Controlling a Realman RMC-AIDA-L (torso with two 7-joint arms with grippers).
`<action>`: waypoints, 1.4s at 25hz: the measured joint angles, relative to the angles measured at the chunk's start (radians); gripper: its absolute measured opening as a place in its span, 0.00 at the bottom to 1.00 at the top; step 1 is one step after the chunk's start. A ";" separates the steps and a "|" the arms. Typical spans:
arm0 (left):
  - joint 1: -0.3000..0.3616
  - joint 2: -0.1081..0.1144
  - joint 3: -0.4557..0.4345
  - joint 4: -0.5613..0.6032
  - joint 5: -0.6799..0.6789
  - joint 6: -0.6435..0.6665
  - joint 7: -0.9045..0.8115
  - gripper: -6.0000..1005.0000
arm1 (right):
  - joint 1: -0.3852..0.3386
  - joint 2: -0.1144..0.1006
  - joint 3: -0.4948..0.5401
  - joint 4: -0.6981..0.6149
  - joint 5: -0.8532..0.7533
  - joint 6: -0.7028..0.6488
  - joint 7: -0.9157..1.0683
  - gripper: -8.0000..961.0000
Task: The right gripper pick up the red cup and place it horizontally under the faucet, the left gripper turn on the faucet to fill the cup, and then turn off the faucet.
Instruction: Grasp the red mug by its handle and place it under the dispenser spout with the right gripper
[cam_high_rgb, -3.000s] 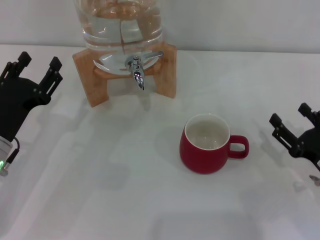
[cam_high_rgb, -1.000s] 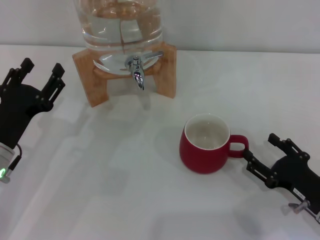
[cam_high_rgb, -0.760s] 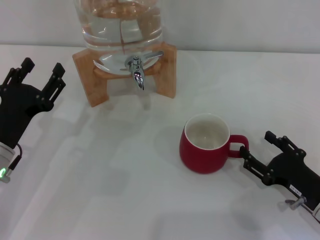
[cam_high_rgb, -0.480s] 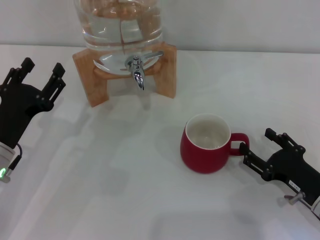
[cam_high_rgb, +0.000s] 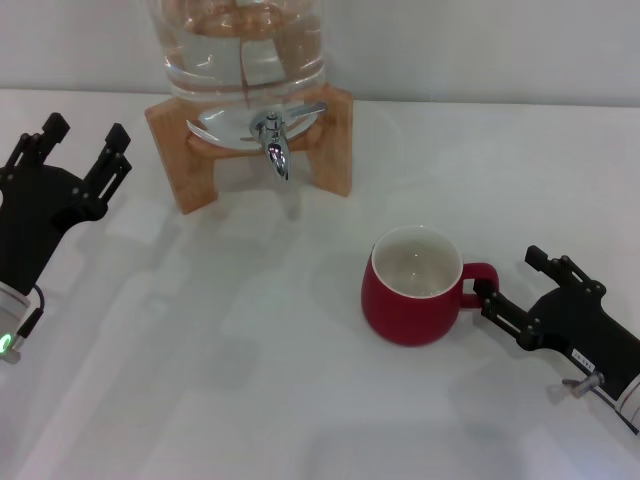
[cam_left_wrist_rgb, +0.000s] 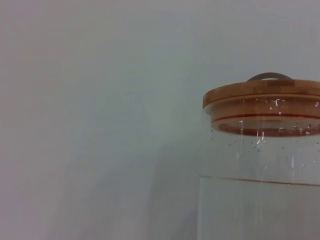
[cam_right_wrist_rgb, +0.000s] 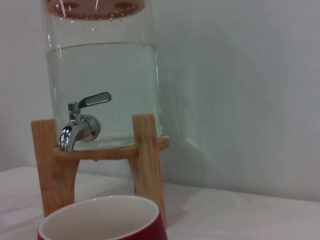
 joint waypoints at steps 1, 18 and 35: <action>0.000 0.000 0.000 0.000 0.000 0.000 0.000 0.75 | 0.000 0.000 0.001 0.001 0.001 0.000 0.000 0.83; -0.004 0.000 0.000 -0.005 0.000 0.000 0.001 0.75 | 0.007 0.000 0.002 0.028 0.002 0.048 -0.001 0.78; -0.004 0.000 0.000 -0.005 0.000 0.000 0.002 0.75 | 0.010 0.001 0.031 0.028 0.019 0.058 -0.002 0.73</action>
